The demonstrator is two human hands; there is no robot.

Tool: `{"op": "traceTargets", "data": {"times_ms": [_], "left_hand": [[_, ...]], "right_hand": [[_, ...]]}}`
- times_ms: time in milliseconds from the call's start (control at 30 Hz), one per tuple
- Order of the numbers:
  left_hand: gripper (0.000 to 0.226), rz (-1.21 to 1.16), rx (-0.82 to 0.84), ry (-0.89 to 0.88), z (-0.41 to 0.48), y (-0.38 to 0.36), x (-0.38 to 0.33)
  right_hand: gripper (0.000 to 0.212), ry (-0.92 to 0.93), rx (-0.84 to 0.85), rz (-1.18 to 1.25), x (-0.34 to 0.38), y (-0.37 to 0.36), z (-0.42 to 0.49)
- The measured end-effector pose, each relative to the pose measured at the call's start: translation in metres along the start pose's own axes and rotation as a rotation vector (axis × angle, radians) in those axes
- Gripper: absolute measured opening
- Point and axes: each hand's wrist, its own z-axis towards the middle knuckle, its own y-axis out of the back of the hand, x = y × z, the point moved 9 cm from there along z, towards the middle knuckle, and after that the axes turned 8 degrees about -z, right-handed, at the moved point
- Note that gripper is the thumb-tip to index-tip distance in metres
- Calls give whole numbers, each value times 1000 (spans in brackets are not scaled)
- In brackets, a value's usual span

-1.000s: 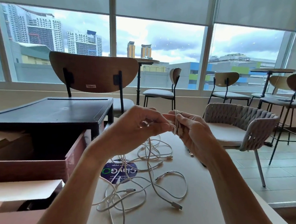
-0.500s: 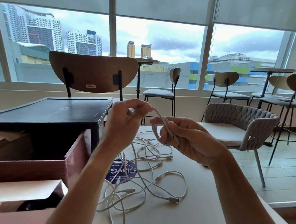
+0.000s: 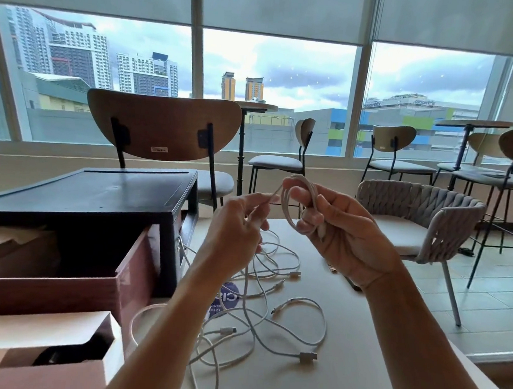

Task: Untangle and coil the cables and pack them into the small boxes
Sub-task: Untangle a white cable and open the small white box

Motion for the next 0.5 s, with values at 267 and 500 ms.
{"op": "traceTargets", "data": {"times_ms": [267,500], "left_hand": [[44,331,268,63,-13,-31,8],[37,344,533,154,-28,-49,2]], "right_hand": [[36,88,-336,74,4,36,3],[29,80,-623,-253,5,61,-6]]}}
